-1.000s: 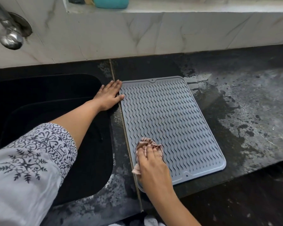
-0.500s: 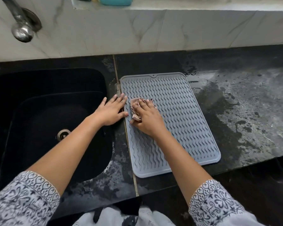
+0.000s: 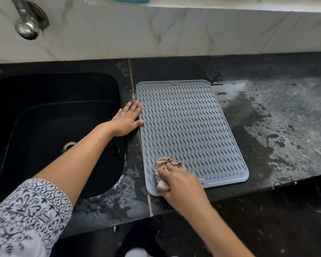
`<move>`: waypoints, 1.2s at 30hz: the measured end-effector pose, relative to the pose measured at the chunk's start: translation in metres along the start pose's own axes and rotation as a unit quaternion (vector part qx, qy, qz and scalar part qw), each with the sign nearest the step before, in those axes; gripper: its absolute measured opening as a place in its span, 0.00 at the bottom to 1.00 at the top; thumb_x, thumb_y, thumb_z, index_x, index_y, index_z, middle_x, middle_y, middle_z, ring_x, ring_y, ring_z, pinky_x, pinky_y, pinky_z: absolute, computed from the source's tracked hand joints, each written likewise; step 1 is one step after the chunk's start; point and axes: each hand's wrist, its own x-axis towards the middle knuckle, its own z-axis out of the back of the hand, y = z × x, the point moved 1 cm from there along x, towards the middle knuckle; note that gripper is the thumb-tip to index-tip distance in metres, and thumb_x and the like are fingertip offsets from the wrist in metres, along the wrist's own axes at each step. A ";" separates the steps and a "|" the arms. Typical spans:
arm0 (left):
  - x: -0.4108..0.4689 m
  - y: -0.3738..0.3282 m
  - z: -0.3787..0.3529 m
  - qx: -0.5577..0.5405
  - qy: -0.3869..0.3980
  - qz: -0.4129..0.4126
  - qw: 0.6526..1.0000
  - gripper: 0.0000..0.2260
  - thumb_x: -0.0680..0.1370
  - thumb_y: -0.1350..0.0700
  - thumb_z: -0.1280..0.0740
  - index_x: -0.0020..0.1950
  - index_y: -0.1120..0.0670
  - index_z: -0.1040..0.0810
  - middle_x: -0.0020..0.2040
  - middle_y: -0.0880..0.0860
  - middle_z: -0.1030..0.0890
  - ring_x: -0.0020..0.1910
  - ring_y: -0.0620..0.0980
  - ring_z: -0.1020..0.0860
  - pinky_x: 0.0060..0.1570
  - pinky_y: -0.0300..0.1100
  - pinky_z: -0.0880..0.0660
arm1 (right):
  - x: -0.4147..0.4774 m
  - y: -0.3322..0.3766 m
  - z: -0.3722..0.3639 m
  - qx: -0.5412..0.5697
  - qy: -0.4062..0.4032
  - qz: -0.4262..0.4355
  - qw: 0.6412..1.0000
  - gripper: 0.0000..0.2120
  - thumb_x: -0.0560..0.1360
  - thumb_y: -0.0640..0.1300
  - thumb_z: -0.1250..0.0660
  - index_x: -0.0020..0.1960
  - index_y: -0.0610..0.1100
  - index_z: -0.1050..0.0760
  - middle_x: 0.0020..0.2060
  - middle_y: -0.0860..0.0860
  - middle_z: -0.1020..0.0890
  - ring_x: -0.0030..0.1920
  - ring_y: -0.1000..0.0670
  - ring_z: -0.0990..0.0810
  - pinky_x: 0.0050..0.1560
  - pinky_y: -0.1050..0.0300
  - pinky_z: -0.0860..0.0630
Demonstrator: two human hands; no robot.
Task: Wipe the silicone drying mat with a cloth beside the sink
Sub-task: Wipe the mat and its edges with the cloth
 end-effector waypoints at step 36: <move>0.000 0.001 -0.003 -0.010 -0.010 0.003 1.000 0.29 0.82 0.44 0.48 0.77 0.47 0.61 0.77 0.45 0.64 0.76 0.48 0.64 0.72 0.50 0.62 | 0.040 -0.027 -0.033 -0.012 -0.121 -0.042 0.992 0.25 0.78 0.49 0.39 0.74 0.49 0.39 0.73 0.46 0.37 0.73 0.45 0.39 0.71 0.50 0.40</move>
